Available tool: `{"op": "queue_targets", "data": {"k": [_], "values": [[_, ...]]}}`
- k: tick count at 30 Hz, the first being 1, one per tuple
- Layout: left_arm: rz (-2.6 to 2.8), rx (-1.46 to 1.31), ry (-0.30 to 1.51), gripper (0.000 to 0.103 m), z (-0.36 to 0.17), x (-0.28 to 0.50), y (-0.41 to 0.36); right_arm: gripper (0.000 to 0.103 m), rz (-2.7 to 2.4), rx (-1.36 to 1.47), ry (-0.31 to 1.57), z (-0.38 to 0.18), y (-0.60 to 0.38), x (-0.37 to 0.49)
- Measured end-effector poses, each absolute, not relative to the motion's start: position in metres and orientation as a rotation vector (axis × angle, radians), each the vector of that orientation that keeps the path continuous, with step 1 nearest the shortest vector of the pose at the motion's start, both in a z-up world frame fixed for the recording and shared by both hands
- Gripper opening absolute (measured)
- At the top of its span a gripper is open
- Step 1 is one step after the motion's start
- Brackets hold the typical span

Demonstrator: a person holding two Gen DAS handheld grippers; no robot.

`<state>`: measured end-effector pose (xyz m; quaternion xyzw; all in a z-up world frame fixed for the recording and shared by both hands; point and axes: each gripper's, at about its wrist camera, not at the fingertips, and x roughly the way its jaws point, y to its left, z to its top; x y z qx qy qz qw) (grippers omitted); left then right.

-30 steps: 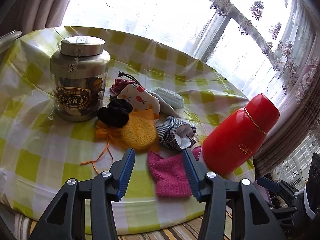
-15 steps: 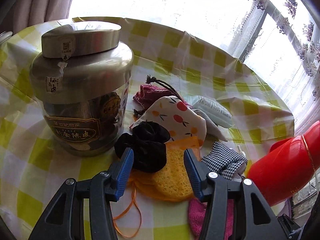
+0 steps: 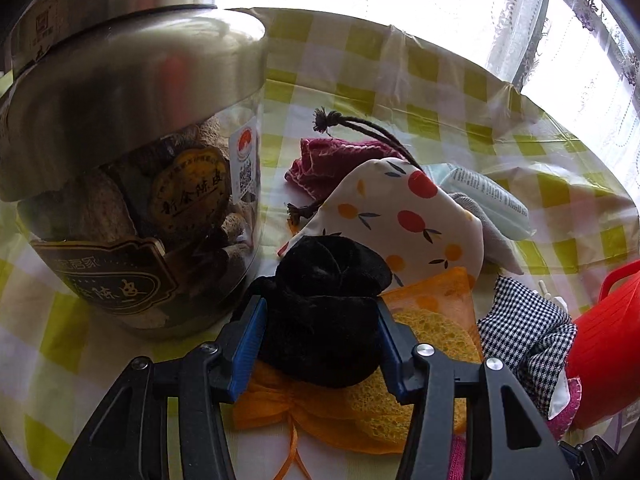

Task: Organize soft objects
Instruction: 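Grasp the black scrunchie with the left tool while the right tool grasps the pink knitted sock, then carry the scrunchie and pink sock to the white box and release both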

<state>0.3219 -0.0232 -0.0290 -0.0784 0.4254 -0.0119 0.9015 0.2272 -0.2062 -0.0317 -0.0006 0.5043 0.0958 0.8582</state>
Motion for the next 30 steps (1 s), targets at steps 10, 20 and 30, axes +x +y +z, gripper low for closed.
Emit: {"op": "queue_targets", "data": {"k": [10,20,30], "values": [[-0.042,-0.167,0.855,0.013,-0.026,0.306,-0.014,0.035,0.253,-0.040,1.019,-0.027,-0.197,0.216],[-0.016,-0.196,0.790,0.012,-0.003,0.264,0.000,0.023,0.286,-0.044,0.990,-0.015,-0.200,0.198],[0.017,-0.245,0.722,0.012,0.020,0.219,0.014,0.022,0.283,-0.025,0.956,0.009,-0.221,0.166]]}}
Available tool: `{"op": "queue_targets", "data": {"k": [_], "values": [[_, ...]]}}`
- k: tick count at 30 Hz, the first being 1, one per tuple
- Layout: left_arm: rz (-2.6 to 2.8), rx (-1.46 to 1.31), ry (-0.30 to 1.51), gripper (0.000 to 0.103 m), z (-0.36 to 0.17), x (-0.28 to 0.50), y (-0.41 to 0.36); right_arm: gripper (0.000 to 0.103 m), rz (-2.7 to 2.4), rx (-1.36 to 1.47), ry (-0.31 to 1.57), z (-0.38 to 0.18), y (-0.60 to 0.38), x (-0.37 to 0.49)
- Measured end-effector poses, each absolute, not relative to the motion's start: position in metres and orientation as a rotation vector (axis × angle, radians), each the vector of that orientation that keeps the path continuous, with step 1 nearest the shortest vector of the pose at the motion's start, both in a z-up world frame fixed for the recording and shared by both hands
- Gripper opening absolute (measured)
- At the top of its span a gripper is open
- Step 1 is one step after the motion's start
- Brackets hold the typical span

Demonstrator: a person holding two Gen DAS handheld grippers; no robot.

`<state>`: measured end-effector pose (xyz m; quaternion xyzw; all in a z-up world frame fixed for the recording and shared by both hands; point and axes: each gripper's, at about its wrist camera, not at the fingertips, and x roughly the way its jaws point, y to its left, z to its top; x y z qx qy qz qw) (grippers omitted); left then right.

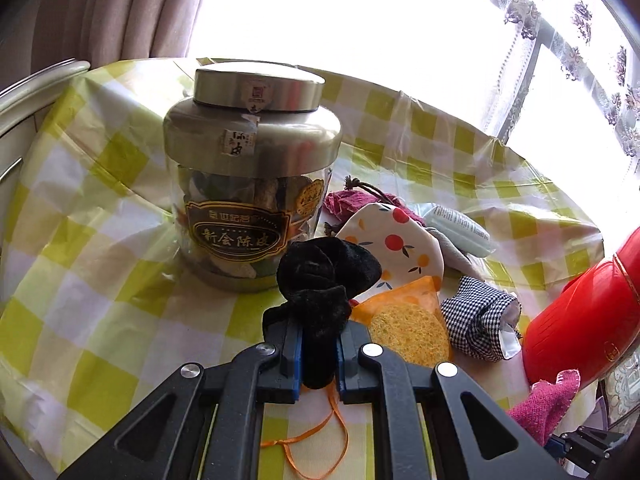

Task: Organize soft objects
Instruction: 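Carry the scrunchie and pink sock to the white box and release both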

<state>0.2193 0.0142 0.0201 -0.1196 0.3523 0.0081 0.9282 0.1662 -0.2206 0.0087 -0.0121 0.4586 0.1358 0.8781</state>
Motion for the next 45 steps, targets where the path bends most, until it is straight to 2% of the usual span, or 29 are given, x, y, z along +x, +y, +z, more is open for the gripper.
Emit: {"op": "queue_targets", "data": {"k": [8,20,45], "values": [[0.023,-0.277,0.684,0.012,0.029,0.177,0.015,0.022,0.275,-0.001,0.928,0.026,-0.241,0.136],[-0.096,-0.241,0.668,0.012,0.050,0.138,-0.029,0.022,0.227,0.053,0.894,0.043,-0.287,0.096],[-0.530,-0.043,0.749,0.012,0.065,0.083,-0.223,0.022,-0.208,0.251,0.838,0.046,-0.514,0.011]]}}
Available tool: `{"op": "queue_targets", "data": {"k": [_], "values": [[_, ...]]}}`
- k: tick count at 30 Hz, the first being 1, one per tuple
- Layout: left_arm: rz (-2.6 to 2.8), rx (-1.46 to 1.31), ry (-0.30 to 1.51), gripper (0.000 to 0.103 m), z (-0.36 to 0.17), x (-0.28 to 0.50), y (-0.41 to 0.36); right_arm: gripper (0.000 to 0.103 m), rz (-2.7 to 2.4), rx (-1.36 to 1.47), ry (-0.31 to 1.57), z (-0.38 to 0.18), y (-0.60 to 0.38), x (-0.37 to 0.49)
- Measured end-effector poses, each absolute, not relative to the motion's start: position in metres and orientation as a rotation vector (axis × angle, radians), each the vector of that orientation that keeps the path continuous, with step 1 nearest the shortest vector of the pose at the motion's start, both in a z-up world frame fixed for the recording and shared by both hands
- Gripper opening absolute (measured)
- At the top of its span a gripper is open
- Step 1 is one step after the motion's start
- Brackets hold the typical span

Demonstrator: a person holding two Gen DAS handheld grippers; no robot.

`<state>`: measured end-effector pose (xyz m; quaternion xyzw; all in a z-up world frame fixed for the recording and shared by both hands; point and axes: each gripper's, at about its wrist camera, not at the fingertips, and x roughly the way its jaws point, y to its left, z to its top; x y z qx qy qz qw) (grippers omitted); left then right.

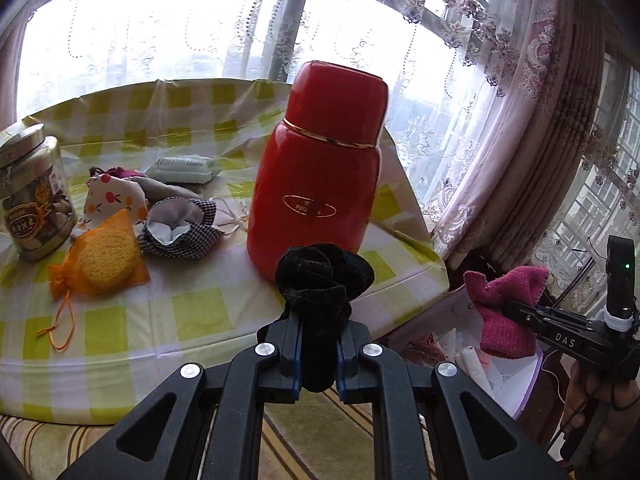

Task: Organize soft objects
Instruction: 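Carry the scrunchie and pink sock to the white box and release both, then move both open tools back over the bed toward the remaining items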

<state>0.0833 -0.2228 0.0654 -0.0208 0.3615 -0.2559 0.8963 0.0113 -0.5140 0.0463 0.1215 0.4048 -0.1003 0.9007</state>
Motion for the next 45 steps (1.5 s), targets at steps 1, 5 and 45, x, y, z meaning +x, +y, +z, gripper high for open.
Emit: {"op": "queue_targets", "data": {"k": [1,5,45], "values": [[-0.545,-0.035,0.750,0.012,0.066,0.082,-0.230,0.022,-0.225,0.254,0.835,0.047,-0.521,0.008],[-0.605,-0.006,0.759,0.012,0.067,0.079,-0.261,0.022,-0.282,0.269,0.818,0.050,-0.548,-0.001],[-0.730,0.092,0.844,0.058,0.055,0.068,-0.318,0.060,-0.273,0.214,0.820,0.056,-0.545,-0.007]]}}
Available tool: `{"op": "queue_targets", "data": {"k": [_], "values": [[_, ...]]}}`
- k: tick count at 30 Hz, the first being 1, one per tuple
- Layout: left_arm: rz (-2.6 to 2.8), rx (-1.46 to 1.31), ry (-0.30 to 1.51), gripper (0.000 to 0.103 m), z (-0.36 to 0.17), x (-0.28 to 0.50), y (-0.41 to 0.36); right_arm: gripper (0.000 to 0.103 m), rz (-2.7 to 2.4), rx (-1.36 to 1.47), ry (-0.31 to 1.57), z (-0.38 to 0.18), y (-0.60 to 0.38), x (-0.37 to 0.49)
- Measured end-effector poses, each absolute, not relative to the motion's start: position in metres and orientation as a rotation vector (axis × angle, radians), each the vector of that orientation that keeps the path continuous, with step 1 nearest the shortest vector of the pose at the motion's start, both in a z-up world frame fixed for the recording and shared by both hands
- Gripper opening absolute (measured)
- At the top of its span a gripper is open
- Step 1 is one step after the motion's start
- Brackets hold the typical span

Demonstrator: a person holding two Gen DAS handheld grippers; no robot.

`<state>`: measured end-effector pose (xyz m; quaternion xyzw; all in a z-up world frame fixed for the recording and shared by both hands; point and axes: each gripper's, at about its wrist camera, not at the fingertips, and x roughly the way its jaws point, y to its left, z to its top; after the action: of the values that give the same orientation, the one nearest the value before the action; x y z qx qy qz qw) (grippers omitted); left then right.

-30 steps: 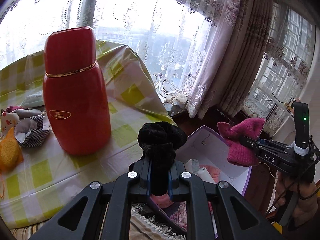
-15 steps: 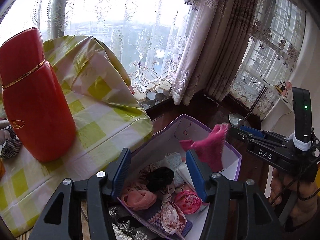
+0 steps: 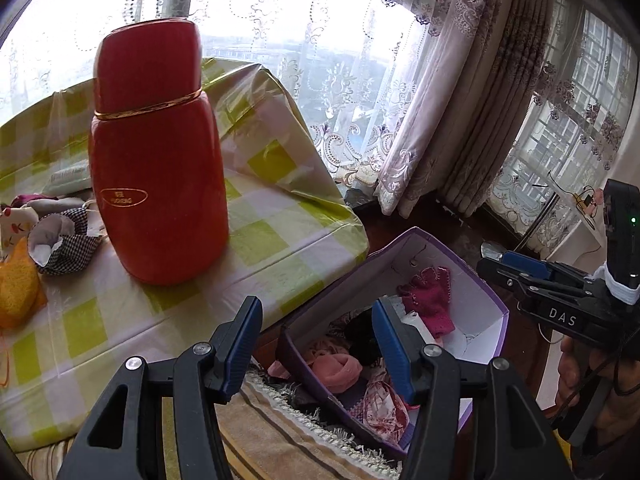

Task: Organize soft objects
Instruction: 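Move both open tools back over the bed toward the remaining items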

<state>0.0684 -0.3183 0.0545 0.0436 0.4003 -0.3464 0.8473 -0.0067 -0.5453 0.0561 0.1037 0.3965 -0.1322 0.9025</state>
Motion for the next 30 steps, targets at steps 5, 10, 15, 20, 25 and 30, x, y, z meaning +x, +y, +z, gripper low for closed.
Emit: {"op": "queue_targets", "data": {"k": [5,10,15,20,25,30], "values": [[-0.667,0.046,0.847,0.058,0.055,0.076,-0.282,0.061,-0.197,0.169,0.834,0.060,-0.511,0.003],[-0.591,-0.007,0.851,0.058,0.053,0.087,-0.239,0.063,-0.114,0.116,0.847,0.064,-0.472,0.014],[-0.505,-0.073,0.855,0.059,0.049,0.097,-0.192,0.064,-0.023,0.054,0.860,0.067,-0.426,0.026],[-0.423,-0.136,0.851,0.061,0.048,0.109,-0.146,0.065,0.071,-0.004,0.871,0.067,-0.378,0.039],[-0.361,-0.166,0.860,0.062,0.043,0.118,-0.111,0.069,0.154,-0.070,0.871,0.068,-0.333,0.054],[-0.324,-0.174,0.876,0.062,0.038,0.132,-0.086,0.074,0.213,-0.128,0.858,0.065,-0.301,0.070]]}}
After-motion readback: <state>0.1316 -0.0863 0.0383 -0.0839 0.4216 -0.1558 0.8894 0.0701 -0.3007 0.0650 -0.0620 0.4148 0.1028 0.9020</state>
